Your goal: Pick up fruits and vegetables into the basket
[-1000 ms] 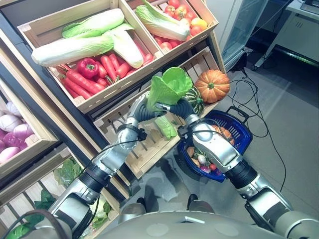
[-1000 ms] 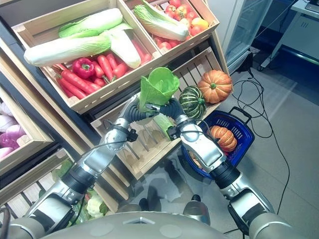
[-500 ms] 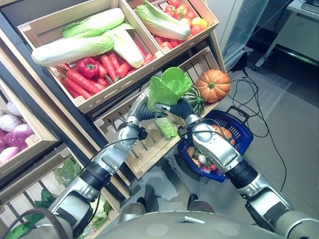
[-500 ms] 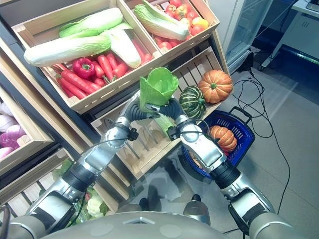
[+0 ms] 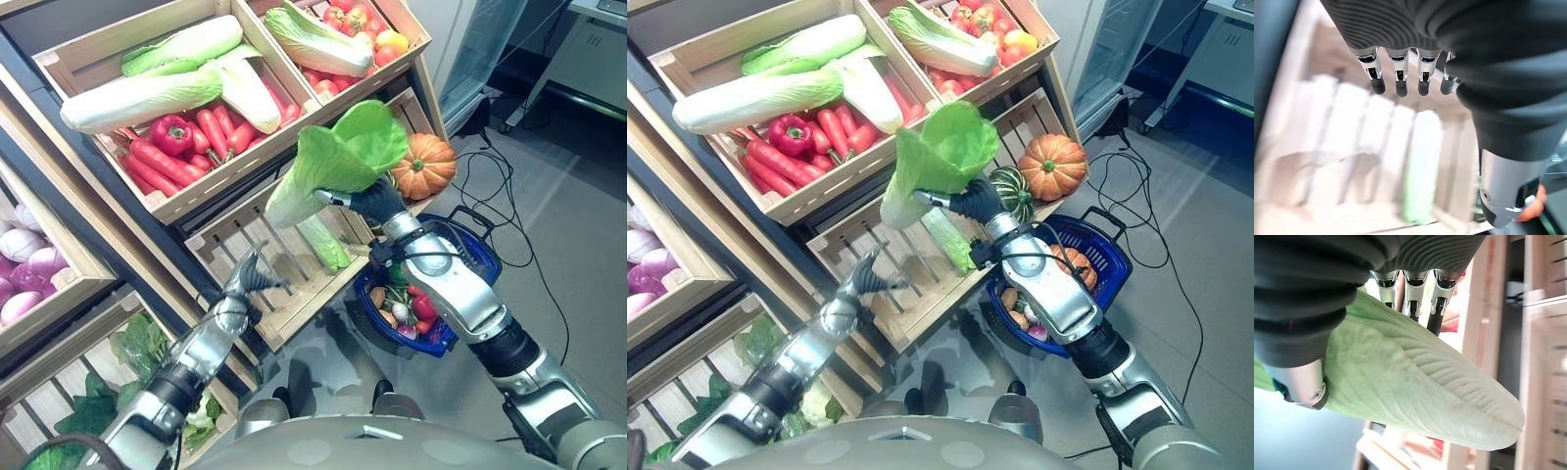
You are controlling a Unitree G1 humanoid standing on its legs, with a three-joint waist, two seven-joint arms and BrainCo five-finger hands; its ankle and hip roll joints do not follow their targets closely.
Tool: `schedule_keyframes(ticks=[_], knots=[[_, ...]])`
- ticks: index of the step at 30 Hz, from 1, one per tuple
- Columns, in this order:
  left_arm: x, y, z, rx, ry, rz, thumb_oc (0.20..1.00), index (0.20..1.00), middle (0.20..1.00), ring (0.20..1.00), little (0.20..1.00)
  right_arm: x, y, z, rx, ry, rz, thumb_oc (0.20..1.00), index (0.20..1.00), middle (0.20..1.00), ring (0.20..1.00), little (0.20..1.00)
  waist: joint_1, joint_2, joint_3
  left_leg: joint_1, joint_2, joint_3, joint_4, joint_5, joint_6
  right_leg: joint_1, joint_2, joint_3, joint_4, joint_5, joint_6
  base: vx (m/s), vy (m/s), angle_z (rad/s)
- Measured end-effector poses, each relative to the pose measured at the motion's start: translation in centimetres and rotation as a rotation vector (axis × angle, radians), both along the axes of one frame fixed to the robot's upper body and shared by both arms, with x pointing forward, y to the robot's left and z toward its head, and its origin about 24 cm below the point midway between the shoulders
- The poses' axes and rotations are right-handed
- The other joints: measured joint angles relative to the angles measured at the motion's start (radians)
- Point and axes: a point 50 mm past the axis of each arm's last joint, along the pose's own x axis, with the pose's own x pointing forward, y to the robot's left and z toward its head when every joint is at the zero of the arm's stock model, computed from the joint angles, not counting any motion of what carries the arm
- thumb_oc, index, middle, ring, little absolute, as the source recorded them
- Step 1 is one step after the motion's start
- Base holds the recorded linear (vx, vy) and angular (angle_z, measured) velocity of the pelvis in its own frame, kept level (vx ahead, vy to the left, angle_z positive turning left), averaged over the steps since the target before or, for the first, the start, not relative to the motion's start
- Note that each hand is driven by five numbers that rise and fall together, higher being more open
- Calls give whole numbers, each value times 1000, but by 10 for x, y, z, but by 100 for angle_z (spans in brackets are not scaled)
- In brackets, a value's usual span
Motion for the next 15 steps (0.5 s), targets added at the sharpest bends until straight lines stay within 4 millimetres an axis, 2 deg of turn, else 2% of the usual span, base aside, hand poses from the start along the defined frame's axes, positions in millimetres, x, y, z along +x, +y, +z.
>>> schedule_keyframes(ticks=[3,7,8,9,12,13,15], knots=[[-10,7,-10,-17,27,34,1000,1000,1000,1000,1000,0,-14,-1,33,-1,-53,200,200,200,200,200,-2,-1,1,-5,1,0,0,0,0,-2,0,0,1,0,0,-31,-73,-1],[-30,19,-20,-55,66,74,1000,1000,1000,1000,1000,-6,-56,-9,46,-4,-227,200,200,200,200,200,-5,-4,13,-42,1,6,5,4,0,-50,0,7,13,0,-1,-54,-73,-4],[-30,19,-20,-55,66,74,1000,1000,1000,1000,1000,-6,-56,-9,46,-4,-227,200,200,200,200,200,-5,-4,13,-42,1,6,5,4,0,-50,0,7,13,0,-1,-128,-109,-6],[-36,19,-24,-76,88,68,1000,1000,1000,1000,1000,-8,-69,-13,42,4,-289,200,200,200,200,200,-10,-4,23,-54,3,10,9,5,-1,-63,1,8,15,1,-2,-139,-125,-4],[-36,20,-20,-224,85,67,1000,1000,1000,1000,1000,-15,-95,-14,72,-28,-411,200,200,200,200,200,-13,-7,77,-93,7,22,31,5,0,-100,0,10,30,1,-2,-120,-100,-2],[-39,20,-21,-248,101,69,1000,1000,1000,1000,1000,-15,-100,-14,77,-29,-439,200,200,200,200,200,-16,-6,86,-102,7,23,36,5,0,-107,0,12,31,2,-3,-163,-80,-8],[-50,18,-26,-349,160,56,1000,1000,1000,1000,1000,-17,-117,-15,88,-51,-520,200,200,200,200,200,-32,-2,126,-128,8,28,47,5,2,-142,-2,24,52,3,-6,-160,-72,-6]])
